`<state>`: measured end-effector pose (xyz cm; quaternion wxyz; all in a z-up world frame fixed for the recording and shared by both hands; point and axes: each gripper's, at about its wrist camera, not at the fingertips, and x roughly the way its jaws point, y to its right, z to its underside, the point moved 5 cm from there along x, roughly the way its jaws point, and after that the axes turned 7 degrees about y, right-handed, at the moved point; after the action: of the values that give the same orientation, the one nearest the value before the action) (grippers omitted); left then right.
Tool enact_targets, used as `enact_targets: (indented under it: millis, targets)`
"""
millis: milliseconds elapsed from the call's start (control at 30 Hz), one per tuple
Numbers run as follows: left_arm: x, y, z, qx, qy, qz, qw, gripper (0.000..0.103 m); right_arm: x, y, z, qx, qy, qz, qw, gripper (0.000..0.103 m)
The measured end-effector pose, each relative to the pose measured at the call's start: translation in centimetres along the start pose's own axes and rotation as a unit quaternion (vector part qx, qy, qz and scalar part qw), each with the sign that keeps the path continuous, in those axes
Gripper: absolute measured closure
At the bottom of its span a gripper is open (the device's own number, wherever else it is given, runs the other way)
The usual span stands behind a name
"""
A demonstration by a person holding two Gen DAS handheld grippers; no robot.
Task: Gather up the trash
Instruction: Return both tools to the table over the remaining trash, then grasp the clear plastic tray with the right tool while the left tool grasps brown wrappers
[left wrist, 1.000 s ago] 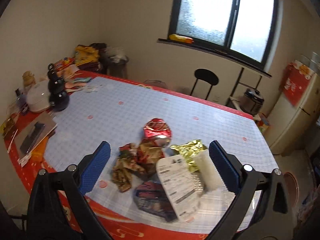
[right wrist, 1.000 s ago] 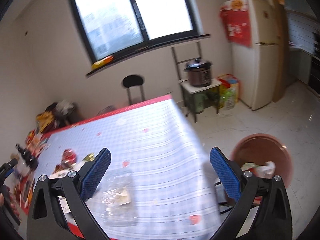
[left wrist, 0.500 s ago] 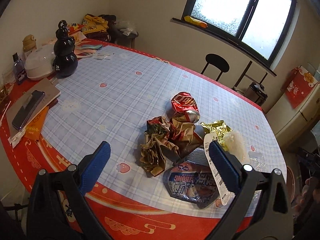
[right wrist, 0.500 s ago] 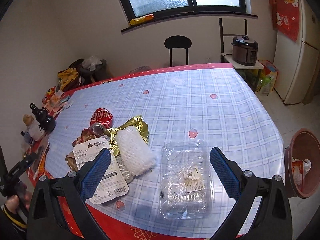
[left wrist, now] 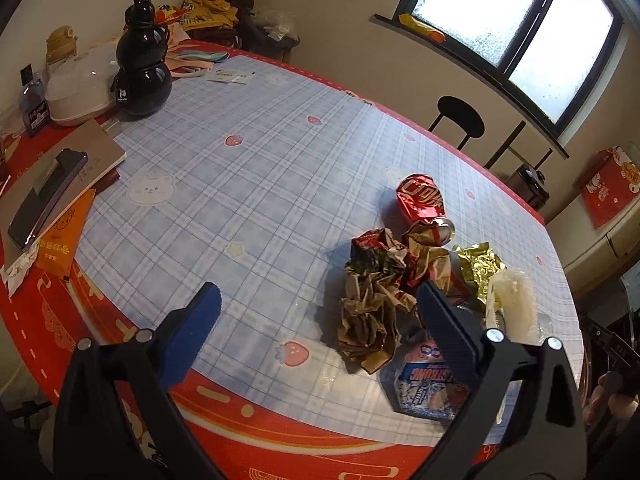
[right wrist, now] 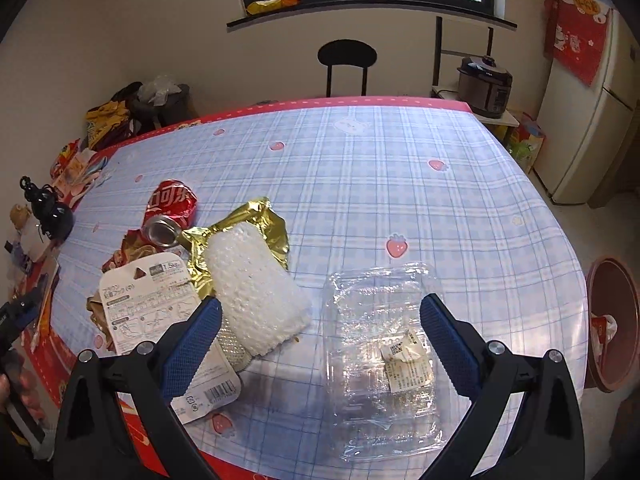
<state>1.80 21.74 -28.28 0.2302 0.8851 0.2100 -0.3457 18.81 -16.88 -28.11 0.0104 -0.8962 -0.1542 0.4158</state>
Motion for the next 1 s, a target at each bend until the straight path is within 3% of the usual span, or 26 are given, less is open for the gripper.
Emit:
enact_targets:
  millis: [233,400,633,800,1000]
  targets:
    - [2.3,0.5,0.8,0.021,-0.031,0.008,0.9993,0.007,1.7,5.1,2.0,0.021,-0.010,0.069,0.997,0.010]
    - [3.7,1.8,1.3,0.036,-0.047,0.016,0.9981,0.007,3.0,9.0,4.3,0.041,-0.036,0.102,0.993,0.023]
    - [4.7,3.0,2.0,0.051,-0.061,0.020,0.9967,0.007,5.1,10.1,8.2,0.052,-0.088,0.094,0.990,0.051]
    - [5.2,3.2,2.7,0.056,-0.070,0.019,0.9958,0.007,5.4,9.8,8.5,0.062,-0.083,0.071,0.992,0.079]
    - [6.5,3.7,3.8,0.068,-0.089,0.027,0.9933,0.012,4.9,8.3,7.5,0.062,-0.070,0.042,0.995,0.091]
